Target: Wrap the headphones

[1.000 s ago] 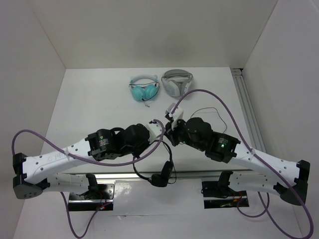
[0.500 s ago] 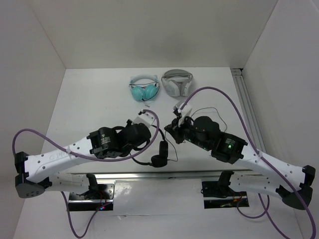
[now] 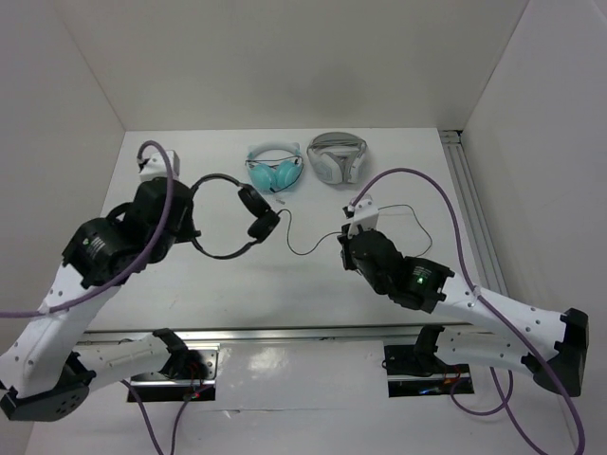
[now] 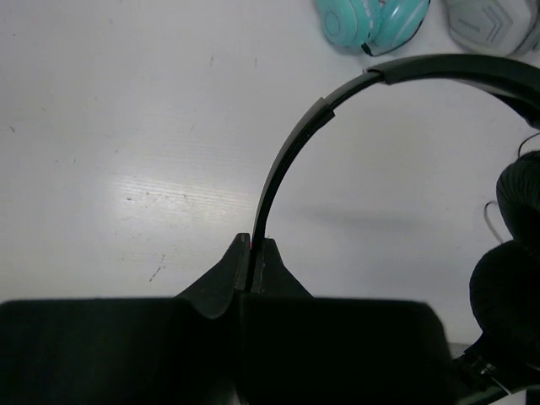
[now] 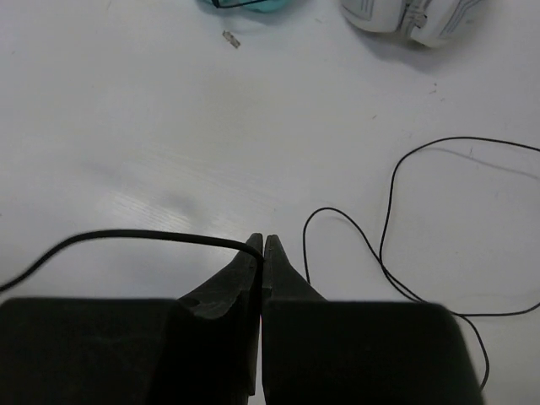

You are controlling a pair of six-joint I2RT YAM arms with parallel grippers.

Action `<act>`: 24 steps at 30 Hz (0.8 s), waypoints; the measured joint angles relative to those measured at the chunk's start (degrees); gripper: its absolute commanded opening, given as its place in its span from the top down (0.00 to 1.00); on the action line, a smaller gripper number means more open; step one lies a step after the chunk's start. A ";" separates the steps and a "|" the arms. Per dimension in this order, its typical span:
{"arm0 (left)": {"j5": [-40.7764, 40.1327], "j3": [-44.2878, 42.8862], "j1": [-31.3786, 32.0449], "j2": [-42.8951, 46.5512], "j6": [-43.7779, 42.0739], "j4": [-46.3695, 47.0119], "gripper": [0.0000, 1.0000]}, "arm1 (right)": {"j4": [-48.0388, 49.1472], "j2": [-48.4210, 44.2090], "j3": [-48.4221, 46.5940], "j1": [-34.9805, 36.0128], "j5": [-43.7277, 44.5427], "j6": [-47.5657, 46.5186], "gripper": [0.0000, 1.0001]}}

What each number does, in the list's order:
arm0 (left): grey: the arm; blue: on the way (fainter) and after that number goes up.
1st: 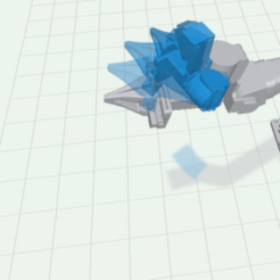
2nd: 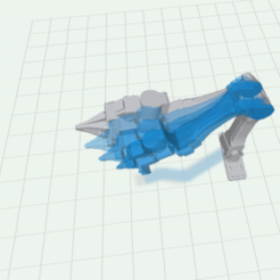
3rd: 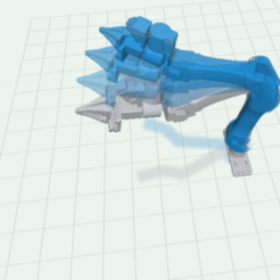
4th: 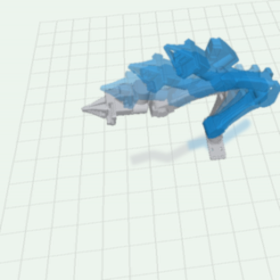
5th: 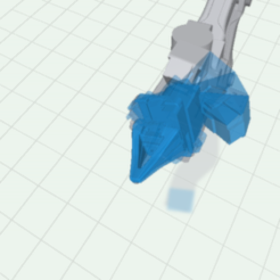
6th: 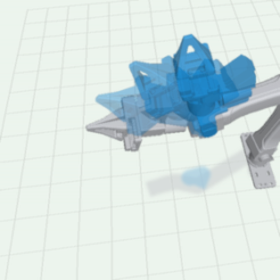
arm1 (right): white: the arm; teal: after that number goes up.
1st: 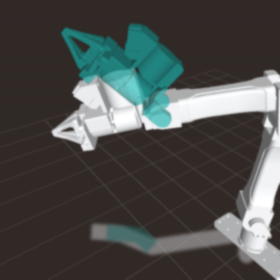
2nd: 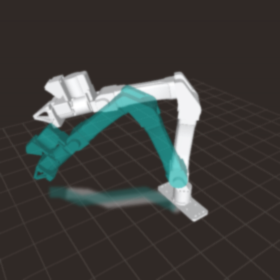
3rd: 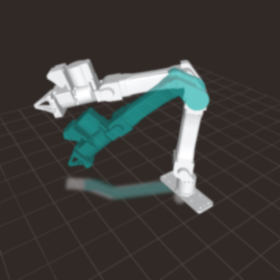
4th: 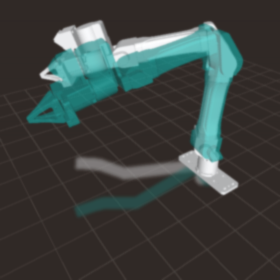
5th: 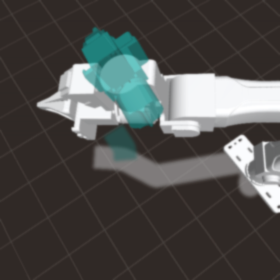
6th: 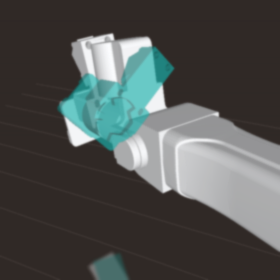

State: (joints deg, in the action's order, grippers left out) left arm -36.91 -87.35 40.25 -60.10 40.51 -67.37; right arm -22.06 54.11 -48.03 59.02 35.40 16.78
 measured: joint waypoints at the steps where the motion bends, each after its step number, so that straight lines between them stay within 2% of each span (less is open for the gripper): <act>1: 1.16 -0.20 -1.57 0.96 -1.33 0.24 1.00 | -0.02 0.07 0.50 -0.13 -0.17 0.11 1.00; 7: 8.81 2.78 -8.26 3.02 -9.20 4.42 1.00 | 3.26 -3.91 2.73 -0.52 -8.44 -2.47 1.00; 15: 17.64 14.16 -8.61 0.79 -16.39 9.55 1.00 | 7.19 -7.58 0.42 -0.55 -17.42 -7.37 1.00; 18: 19.26 14.69 -4.35 -1.55 -17.84 10.54 1.00 | 7.43 -8.09 -0.85 -0.52 -18.91 -8.87 1.00; 24: 20.87 16.68 9.97 -8.26 -18.80 14.88 1.00 | 7.26 -5.25 -5.86 -0.52 -21.35 -10.82 1.00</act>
State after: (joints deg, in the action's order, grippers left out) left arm -16.03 -70.67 50.22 -68.36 21.71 -52.49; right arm -14.81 48.86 -53.89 58.50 14.04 5.96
